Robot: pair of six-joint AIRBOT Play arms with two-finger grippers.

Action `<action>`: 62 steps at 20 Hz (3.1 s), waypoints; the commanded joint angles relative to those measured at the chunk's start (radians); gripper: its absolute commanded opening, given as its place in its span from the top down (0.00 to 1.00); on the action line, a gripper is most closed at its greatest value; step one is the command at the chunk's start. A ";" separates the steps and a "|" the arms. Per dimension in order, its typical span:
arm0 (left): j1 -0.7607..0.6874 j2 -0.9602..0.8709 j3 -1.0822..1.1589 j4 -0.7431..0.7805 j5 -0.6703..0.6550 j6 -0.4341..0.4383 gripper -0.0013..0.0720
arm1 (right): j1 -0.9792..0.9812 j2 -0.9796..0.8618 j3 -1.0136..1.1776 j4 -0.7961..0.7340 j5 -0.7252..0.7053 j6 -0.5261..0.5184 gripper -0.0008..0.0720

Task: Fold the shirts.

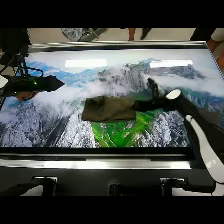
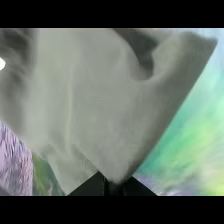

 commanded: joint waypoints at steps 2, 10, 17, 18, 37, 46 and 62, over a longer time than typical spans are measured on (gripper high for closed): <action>-0.001 0.000 0.000 0.000 0.003 0.000 0.95 | -0.190 0.119 0.233 -0.160 0.221 0.065 0.93; -0.002 -0.003 0.000 0.000 0.003 0.000 0.95 | -0.707 0.190 0.410 -0.198 0.430 0.073 0.93; -0.002 -0.007 0.000 0.000 0.003 0.000 0.95 | -0.954 0.200 0.441 -0.070 0.372 0.071 0.93; -0.002 -0.007 0.000 0.000 0.003 0.000 0.95 | -0.984 0.211 0.444 -0.076 0.391 0.071 0.93; -0.002 -0.006 0.000 0.000 0.001 0.000 0.95 | -1.169 0.310 -0.090 -0.756 0.665 0.064 0.86; 0.007 -0.006 0.357 0.316 -0.029 -0.155 0.95 | -1.035 0.336 0.474 -0.560 0.171 -0.095 0.36; -0.095 0.158 -0.377 0.608 -0.302 -0.472 0.07 | 0.107 0.137 0.056 -0.622 0.457 0.076 0.14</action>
